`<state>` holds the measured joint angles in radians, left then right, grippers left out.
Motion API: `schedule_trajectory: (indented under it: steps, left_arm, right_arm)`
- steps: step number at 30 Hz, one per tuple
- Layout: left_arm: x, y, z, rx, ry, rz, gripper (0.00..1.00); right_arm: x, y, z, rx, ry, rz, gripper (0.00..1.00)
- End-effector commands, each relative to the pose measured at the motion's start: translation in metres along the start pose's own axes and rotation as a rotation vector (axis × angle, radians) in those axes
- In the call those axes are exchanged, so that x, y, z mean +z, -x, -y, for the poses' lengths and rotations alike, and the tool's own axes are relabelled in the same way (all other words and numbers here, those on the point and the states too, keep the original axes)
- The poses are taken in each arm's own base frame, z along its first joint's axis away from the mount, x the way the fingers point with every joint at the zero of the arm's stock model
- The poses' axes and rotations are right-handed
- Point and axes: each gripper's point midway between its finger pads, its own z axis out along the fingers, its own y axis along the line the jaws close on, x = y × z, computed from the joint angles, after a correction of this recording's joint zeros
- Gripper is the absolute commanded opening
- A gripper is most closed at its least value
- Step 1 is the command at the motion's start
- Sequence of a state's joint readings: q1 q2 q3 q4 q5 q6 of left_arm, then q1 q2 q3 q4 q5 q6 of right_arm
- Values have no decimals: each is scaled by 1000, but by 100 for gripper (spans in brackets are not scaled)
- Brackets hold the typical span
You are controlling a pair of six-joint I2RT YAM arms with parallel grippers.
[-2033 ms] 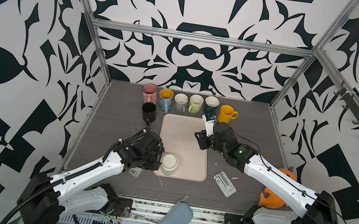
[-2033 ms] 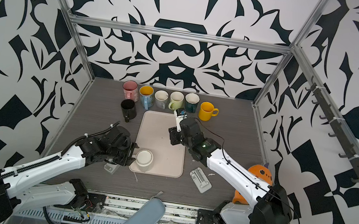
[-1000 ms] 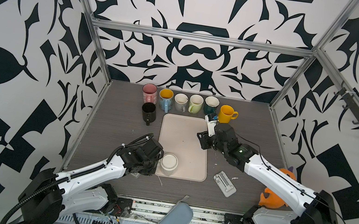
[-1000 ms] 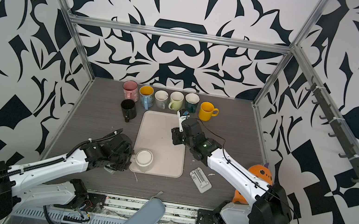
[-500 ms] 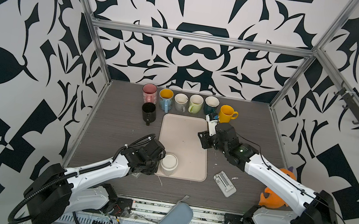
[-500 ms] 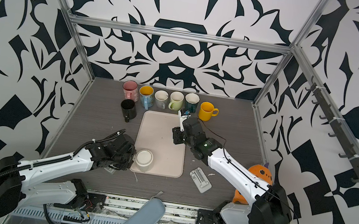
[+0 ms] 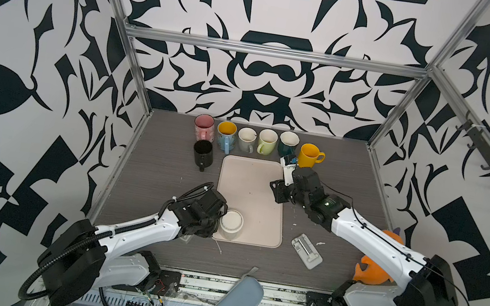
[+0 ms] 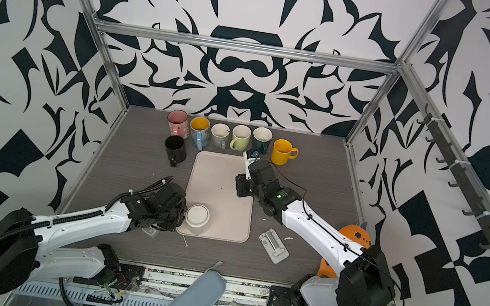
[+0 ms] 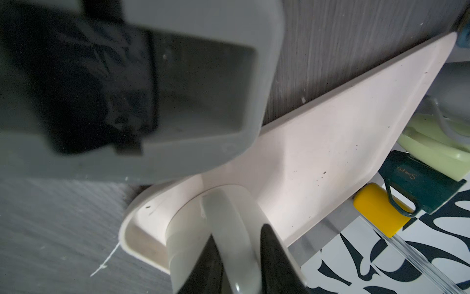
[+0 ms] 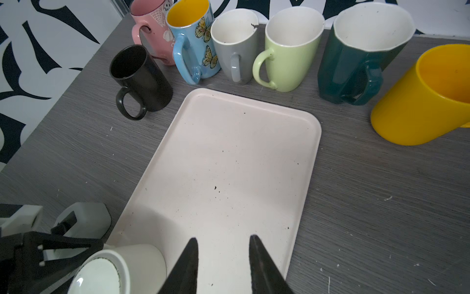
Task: Turn the mug right side up
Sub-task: Pick up the mug from the tray.
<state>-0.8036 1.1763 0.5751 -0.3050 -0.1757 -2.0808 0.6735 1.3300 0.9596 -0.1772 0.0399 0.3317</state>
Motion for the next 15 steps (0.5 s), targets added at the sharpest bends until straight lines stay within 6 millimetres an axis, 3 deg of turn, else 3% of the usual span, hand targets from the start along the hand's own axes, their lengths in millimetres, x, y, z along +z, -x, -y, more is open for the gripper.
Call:
schedule_trajectory:
  steps: [1, 7, 11, 15]
  left_arm:
    - [7, 6, -13, -293, 34, 16, 21]
    - [9, 7, -7, -271, -3, 8, 0]
    - [4, 10, 10, -220, -100, 15, 0]
    - [-12, 13, 41, -122, -248, 35, 0]
  right_arm:
    - [-5, 6, 0, 13, 6, 27, 36]
    - [-6, 5, 1, 16, 2, 28, 35]
    - [-7, 6, 2, 18, 0, 28, 35]
    - [-8, 6, 2, 19, 2, 28, 35]
